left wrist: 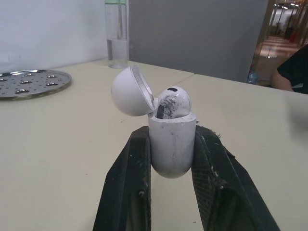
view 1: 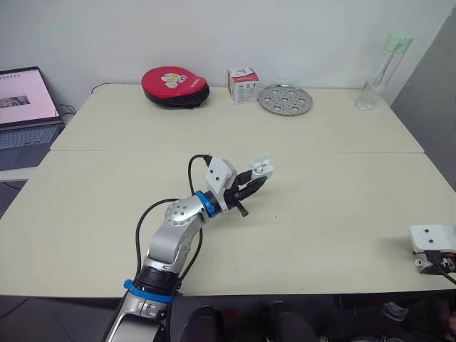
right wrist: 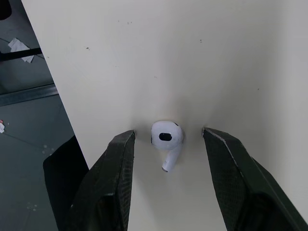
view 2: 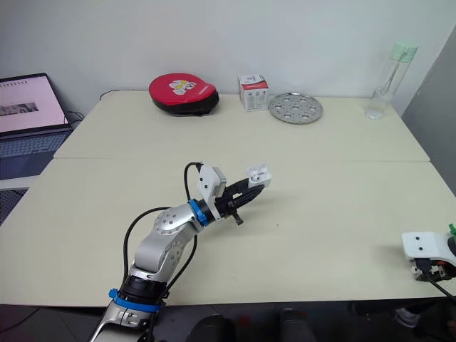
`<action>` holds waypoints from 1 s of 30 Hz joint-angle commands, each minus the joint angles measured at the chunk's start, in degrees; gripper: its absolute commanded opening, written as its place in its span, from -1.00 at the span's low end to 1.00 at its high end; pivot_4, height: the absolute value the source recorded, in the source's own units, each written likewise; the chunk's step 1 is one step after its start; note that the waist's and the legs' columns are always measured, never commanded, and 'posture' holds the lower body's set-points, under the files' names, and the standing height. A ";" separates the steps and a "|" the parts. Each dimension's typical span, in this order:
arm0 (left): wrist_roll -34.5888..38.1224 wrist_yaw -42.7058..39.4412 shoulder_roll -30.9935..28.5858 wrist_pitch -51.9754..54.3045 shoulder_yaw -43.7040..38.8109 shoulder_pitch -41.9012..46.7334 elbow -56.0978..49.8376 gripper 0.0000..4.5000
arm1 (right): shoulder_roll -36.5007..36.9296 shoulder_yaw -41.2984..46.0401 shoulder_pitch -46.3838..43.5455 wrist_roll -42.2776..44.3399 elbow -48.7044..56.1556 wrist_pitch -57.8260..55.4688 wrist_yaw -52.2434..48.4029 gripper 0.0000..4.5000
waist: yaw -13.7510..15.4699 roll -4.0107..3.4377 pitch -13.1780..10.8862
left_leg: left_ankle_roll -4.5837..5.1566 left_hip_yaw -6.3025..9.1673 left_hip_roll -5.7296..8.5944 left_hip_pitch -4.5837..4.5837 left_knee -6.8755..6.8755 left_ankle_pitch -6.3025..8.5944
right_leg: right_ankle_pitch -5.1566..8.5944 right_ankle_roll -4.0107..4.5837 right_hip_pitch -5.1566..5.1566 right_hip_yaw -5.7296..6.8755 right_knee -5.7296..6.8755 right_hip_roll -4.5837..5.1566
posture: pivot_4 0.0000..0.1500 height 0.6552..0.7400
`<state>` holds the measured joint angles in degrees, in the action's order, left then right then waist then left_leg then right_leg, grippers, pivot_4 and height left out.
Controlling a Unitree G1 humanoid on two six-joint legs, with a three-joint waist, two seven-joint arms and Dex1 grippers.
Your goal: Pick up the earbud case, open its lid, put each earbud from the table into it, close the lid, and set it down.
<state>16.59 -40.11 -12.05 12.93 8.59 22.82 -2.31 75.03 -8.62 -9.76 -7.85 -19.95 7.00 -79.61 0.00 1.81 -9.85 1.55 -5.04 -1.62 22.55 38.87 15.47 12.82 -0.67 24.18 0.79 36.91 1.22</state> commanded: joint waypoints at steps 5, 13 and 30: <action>-0.04 0.19 0.01 -1.35 -0.12 0.53 -2.67 -0.67 | -2.80 -0.99 -1.95 -1.12 1.57 -2.53 -0.27 -0.52 | -0.06 0.05 0.03 | 0.00 -0.01 -0.01 -0.06 0.00 0.00 | 0.00 0.00 -0.04 -0.01 0.01 0.00 | 1.00 1.00; 0.08 0.39 -0.21 -1.18 -0.19 0.03 -3.02 -0.67 | -2.37 -0.59 -1.01 -2.00 1.35 -1.81 -0.57 -0.83 | -0.04 0.05 0.03 | 0.00 0.00 -0.02 -0.05 -0.01 0.00 | 0.00 0.01 -0.05 0.00 0.02 -0.01 | 1.00 1.00; 2.67 -2.44 0.65 -1.59 -1.43 4.59 1.13 -0.67 | -41.88 23.21 -24.89 38.74 34.99 -43.60 37.13 -0.83 | 0.99 -0.26 -0.06 | -0.15 0.21 0.01 0.28 0.01 -0.08 | -0.23 0.39 0.14 0.19 0.06 0.05 | 1.00 1.00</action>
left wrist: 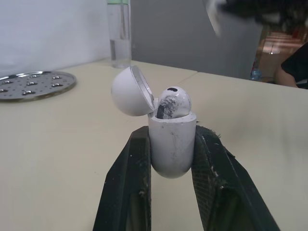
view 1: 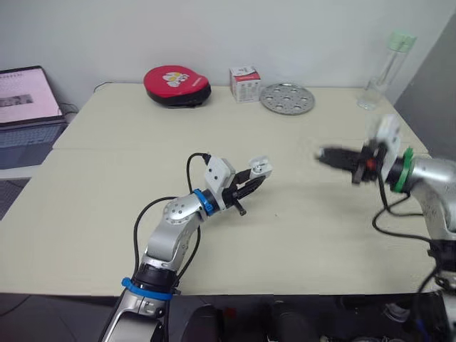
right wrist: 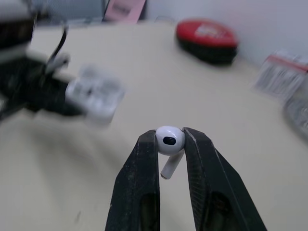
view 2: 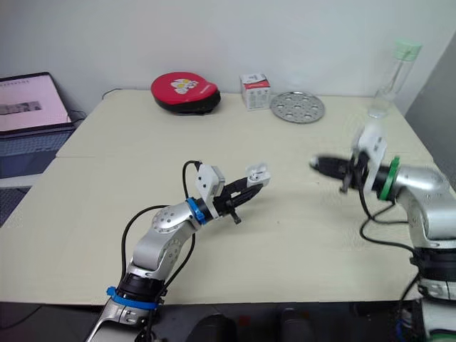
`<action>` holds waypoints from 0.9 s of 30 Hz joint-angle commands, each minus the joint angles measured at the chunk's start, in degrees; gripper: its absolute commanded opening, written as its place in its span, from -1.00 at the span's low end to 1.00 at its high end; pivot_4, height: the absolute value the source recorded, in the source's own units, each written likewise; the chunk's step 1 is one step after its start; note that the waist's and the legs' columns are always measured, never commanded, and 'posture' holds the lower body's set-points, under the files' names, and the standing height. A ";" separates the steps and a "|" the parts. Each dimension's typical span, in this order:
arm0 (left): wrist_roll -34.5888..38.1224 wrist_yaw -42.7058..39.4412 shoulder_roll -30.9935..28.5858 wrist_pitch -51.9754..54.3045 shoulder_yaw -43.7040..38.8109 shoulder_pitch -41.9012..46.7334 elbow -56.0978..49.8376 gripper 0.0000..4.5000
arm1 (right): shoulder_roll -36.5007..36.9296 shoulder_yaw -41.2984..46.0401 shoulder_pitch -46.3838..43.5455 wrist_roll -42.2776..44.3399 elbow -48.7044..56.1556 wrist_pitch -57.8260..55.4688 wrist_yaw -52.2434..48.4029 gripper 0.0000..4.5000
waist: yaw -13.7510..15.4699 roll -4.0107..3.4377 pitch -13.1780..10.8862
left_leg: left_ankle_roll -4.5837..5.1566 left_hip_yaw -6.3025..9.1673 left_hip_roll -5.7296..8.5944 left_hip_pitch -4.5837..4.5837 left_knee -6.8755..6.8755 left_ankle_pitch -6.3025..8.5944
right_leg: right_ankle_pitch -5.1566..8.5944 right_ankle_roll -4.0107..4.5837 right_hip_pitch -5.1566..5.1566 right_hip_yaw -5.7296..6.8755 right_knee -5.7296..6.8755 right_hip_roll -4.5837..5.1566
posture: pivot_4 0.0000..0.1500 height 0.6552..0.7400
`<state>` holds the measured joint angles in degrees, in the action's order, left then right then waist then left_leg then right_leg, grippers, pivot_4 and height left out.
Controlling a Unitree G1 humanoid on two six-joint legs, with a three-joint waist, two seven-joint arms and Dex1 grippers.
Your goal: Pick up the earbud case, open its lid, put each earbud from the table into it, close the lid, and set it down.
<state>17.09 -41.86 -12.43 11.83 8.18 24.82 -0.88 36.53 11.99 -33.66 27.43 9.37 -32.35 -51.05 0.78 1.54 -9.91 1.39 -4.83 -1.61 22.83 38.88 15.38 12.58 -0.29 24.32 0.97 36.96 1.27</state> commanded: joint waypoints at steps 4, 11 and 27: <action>3.72 -1.38 2.14 0.65 -1.63 5.15 0.51 -0.67 | -8.45 0.11 -0.15 4.48 13.53 -7.40 16.03 -0.83 | 0.37 0.00 0.00 | 0.05 -0.07 0.08 0.12 0.05 0.02 | -0.01 -0.01 0.06 -0.06 -0.02 0.08 | 1.00 1.00; 4.34 -2.19 3.50 1.09 -1.58 7.46 1.69 -0.67 | -13.90 -3.98 2.23 3.70 18.30 -6.86 21.77 -0.83 | -0.10 0.00 0.00 | 0.06 -0.04 0.01 0.05 0.04 0.02 | 0.00 -0.02 0.07 -0.03 0.06 -0.04 | 1.00 1.00; 4.16 -3.00 4.13 0.70 -1.66 7.98 1.76 -0.67 | -13.69 -8.80 6.72 -1.00 18.34 -3.27 24.32 -0.83 | -0.79 0.00 0.00 | 0.07 -0.04 -0.02 0.04 0.02 0.02 | 0.06 -0.12 0.06 -0.05 0.03 -0.10 | 1.00 1.00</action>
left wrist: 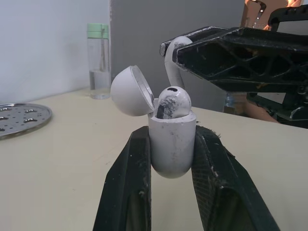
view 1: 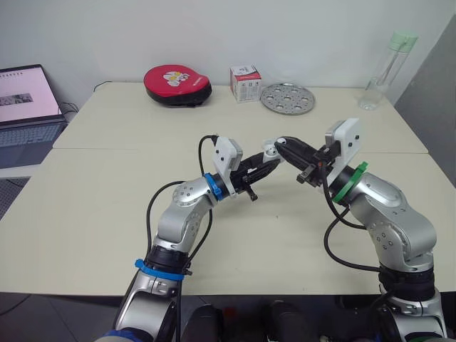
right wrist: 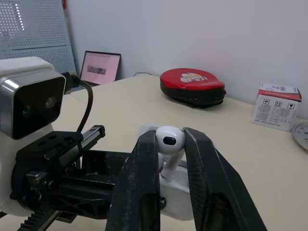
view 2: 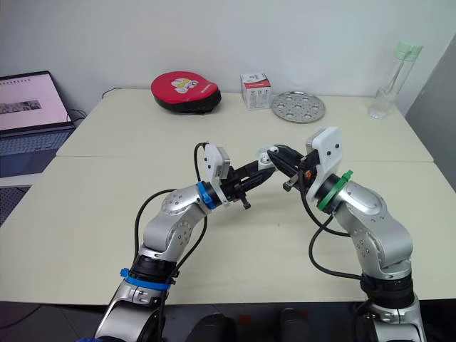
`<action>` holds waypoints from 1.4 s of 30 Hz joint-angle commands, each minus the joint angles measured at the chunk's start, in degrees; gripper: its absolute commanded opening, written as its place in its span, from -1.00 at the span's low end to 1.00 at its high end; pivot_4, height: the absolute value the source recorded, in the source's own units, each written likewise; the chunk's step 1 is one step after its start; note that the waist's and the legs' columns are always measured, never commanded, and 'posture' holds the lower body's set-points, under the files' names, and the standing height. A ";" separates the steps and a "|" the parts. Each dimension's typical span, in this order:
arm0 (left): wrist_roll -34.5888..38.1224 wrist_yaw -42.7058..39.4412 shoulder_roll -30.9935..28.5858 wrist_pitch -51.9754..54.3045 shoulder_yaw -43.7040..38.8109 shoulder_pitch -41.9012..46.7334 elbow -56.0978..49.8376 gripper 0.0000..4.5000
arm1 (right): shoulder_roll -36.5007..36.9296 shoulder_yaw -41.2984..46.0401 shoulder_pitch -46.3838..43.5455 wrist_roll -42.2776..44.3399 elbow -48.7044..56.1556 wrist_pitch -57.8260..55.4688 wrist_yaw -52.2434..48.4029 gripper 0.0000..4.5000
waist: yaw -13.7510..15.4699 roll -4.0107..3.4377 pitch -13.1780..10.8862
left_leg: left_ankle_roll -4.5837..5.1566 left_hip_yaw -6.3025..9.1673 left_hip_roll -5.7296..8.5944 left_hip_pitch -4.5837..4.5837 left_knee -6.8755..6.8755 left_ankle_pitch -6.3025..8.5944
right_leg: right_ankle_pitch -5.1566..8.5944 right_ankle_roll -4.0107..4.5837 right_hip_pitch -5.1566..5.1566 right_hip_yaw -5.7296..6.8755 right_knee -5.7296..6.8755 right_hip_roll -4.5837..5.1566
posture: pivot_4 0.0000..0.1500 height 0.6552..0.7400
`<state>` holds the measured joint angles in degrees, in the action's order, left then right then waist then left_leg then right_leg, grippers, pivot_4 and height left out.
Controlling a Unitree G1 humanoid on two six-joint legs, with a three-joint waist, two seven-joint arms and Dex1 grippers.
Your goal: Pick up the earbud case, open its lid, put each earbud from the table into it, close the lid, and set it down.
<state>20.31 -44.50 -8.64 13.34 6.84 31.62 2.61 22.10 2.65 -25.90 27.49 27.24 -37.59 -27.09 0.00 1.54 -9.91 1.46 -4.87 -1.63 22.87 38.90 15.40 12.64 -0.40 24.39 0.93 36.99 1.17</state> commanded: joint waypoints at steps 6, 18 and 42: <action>0.87 -0.75 0.22 -1.12 -0.02 0.76 -2.38 -0.67 | 1.76 0.71 -1.47 -1.93 -1.35 3.06 -0.43 -0.83 | 0.00 0.00 0.00 | 0.00 0.00 0.01 0.01 0.00 0.00 | 0.00 -0.01 0.00 0.00 -0.01 0.00 | 1.00 1.00; 1.17 -0.96 0.55 -1.02 0.17 0.10 -3.30 -0.67 | 2.48 -0.67 -0.37 -0.89 -1.58 1.96 -1.39 -0.83 | 0.00 0.00 0.00 | 0.00 0.00 0.00 0.01 0.00 0.00 | 0.02 -0.03 0.00 0.00 -0.01 0.00 | 1.00 1.00; 1.34 -1.53 0.50 -0.91 -0.05 -0.14 -3.16 -0.67 | 6.30 0.78 1.42 0.16 -1.46 1.19 -4.02 -0.10 | 0.02 0.01 0.00 | 0.00 0.00 0.00 0.02 -0.01 0.00 | 0.07 -0.11 0.00 -0.01 -0.04 0.00 | 1.00 1.00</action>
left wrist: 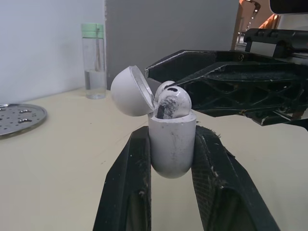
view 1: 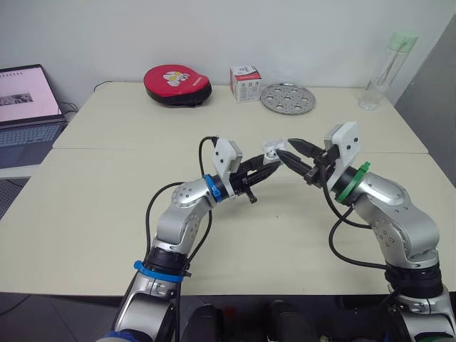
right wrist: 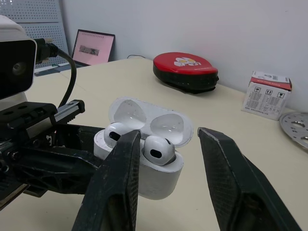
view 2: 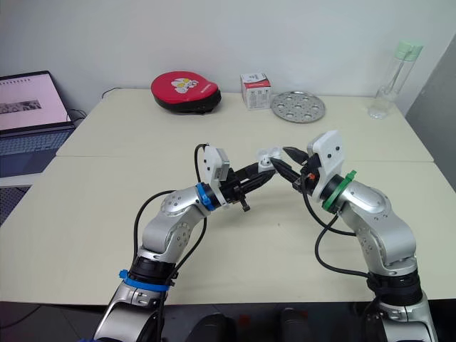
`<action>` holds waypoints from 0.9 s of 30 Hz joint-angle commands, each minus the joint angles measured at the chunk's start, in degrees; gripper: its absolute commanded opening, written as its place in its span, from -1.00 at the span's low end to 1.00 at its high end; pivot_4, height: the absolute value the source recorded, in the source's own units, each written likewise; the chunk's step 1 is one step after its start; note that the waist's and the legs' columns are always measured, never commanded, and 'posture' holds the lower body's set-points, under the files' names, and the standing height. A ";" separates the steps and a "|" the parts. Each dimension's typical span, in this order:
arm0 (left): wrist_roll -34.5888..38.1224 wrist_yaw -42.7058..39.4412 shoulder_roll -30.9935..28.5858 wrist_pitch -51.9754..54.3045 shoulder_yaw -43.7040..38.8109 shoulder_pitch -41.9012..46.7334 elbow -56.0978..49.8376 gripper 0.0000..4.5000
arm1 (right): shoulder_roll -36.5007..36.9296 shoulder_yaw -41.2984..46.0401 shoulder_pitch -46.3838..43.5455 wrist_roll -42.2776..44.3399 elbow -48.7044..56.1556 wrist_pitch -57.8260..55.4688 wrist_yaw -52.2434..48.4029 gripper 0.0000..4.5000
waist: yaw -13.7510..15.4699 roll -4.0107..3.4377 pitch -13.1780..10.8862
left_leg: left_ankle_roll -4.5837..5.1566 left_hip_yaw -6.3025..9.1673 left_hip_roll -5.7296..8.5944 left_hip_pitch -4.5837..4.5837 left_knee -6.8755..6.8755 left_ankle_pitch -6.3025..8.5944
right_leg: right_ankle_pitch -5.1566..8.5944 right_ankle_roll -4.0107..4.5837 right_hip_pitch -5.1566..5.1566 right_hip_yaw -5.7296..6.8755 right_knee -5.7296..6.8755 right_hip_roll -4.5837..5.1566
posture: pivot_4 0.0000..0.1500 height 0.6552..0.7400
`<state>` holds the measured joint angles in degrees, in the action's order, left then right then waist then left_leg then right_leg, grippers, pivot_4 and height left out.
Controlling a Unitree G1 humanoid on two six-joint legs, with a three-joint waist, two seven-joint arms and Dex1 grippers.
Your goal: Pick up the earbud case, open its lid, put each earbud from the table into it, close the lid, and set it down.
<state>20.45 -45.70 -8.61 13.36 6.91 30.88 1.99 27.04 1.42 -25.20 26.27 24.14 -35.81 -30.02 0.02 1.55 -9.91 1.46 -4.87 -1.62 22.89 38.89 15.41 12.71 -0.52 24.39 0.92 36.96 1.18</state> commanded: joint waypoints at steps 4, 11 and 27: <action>1.16 -0.92 -0.25 -0.78 -0.26 0.41 -2.16 -0.67 | 5.84 6.05 3.77 5.68 4.11 -3.13 -4.68 -0.10 | 0.14 0.01 -0.01 | 0.00 0.01 0.00 0.01 0.00 0.00 | 0.02 -0.03 0.00 0.01 -0.01 0.00 | 1.00 1.00; 3.61 -6.09 -3.31 3.64 1.83 -0.46 -5.84 -0.67 | 10.84 10.11 4.58 6.94 -2.74 -4.29 -6.82 -0.27 | -0.20 0.03 -0.01 | 0.01 -0.01 -0.03 -0.03 -0.02 0.01 | 0.05 -0.07 0.00 -0.02 -0.02 -0.02 | 1.00 1.00; 2.23 -11.15 -6.65 6.37 6.92 -0.49 -6.04 -0.67 | 8.62 5.59 -6.09 19.99 -4.83 -20.79 -12.67 -0.99 | -0.13 0.01 -0.02 | 0.01 0.00 -0.02 0.04 -0.06 0.01 | 0.05 -0.06 0.07 -0.04 -0.01 -0.02 | 1.00 1.00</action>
<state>23.05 -56.91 -15.57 20.83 13.69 29.32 -3.65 35.04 5.61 -30.34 43.49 16.20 -55.11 -42.23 -0.11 1.56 -9.93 1.47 -4.87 -1.65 22.92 38.83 15.41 12.76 -0.58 24.46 0.87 36.95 1.16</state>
